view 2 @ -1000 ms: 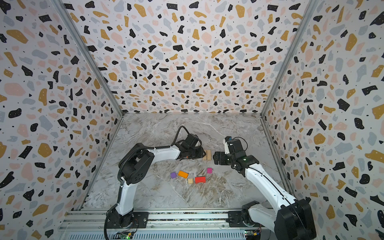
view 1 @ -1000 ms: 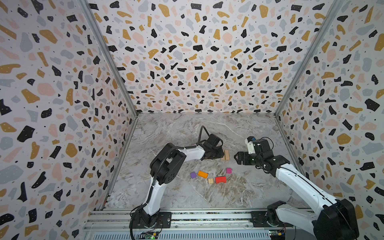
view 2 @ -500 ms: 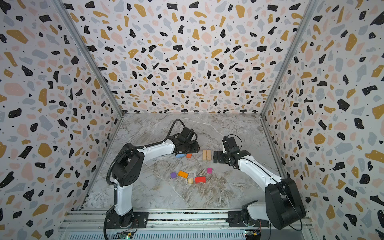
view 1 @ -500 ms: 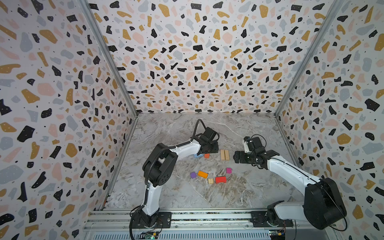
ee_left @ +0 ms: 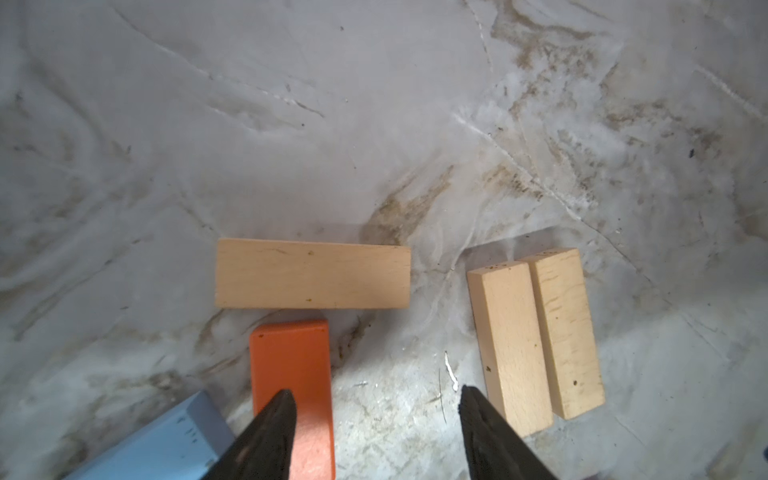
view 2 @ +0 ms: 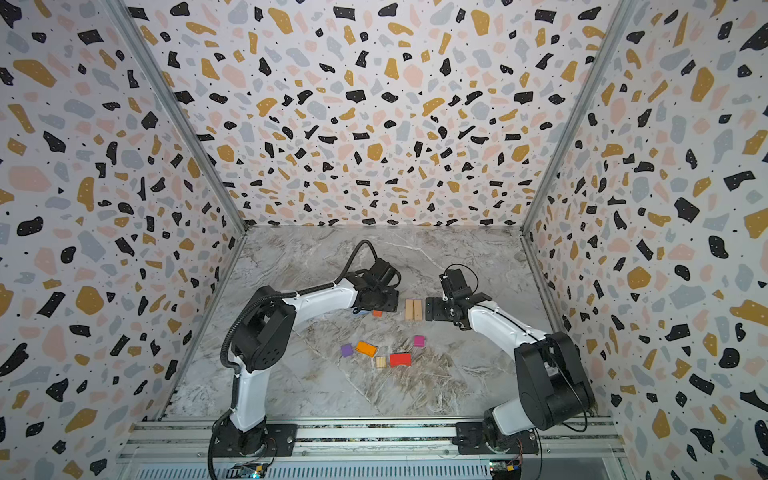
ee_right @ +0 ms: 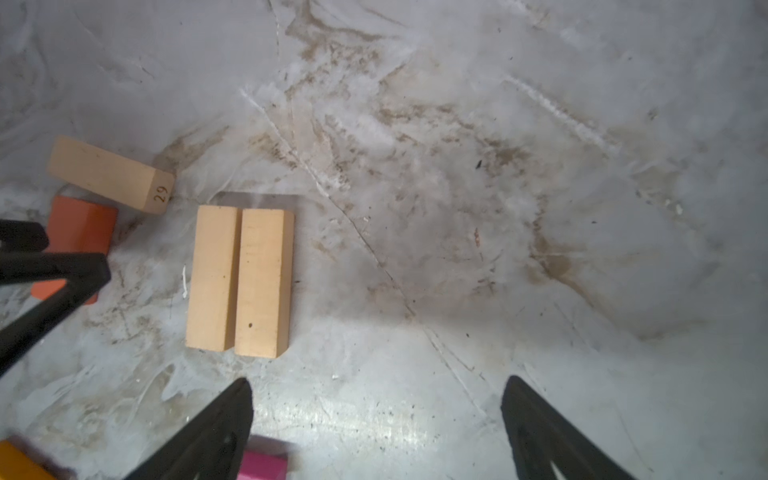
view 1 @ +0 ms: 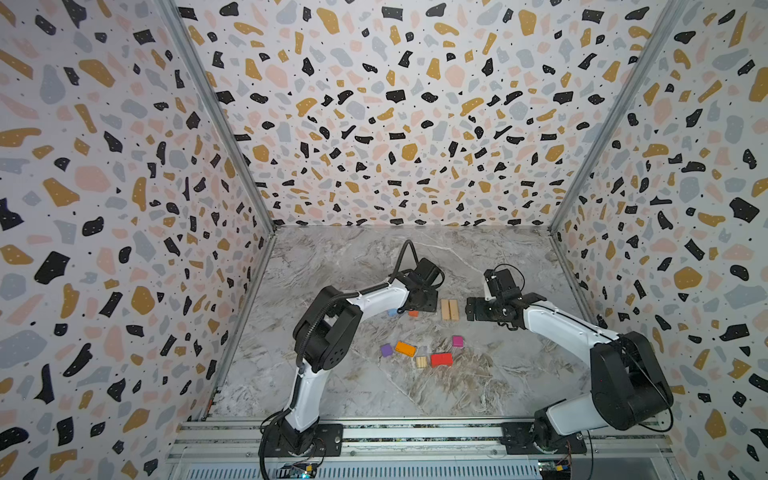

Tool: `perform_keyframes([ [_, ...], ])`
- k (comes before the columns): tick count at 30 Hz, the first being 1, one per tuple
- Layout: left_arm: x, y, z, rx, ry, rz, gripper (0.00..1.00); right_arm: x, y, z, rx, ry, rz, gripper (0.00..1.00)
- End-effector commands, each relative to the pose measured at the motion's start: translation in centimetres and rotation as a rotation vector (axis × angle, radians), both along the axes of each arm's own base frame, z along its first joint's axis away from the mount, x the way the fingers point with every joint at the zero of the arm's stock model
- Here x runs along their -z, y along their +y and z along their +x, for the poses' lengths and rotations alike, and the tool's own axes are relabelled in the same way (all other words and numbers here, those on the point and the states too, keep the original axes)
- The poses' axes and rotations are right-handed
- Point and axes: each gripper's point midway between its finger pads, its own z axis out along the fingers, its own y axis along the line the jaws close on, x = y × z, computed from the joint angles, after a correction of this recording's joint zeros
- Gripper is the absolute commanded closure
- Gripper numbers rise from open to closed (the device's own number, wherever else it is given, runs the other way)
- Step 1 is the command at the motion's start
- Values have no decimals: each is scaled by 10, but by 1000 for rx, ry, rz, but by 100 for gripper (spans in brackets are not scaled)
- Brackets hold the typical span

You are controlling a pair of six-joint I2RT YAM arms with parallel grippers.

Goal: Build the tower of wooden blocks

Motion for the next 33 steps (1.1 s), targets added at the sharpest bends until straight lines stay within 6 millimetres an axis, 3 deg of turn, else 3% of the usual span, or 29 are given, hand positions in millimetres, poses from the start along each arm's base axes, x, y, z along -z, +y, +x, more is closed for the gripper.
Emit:
perform_keyframes([
  [1, 2, 4, 2, 7, -18, 66, 34, -7, -6, 13, 23, -30, -41, 5],
  [10, 13, -4, -4, 36, 8, 114, 33, 6, -5, 23, 27, -9, -51, 5],
  [26, 22, 1, -3, 41, -17, 262, 32, 20, -1, 27, 17, 13, -49, 5],
  [29, 17, -1, -2, 41, -27, 246, 32, 19, -2, 26, 17, 10, -48, 5],
  [33, -5, -5, 2, 40, -69, 201, 33, 19, -2, 25, 18, 9, -47, 5],
])
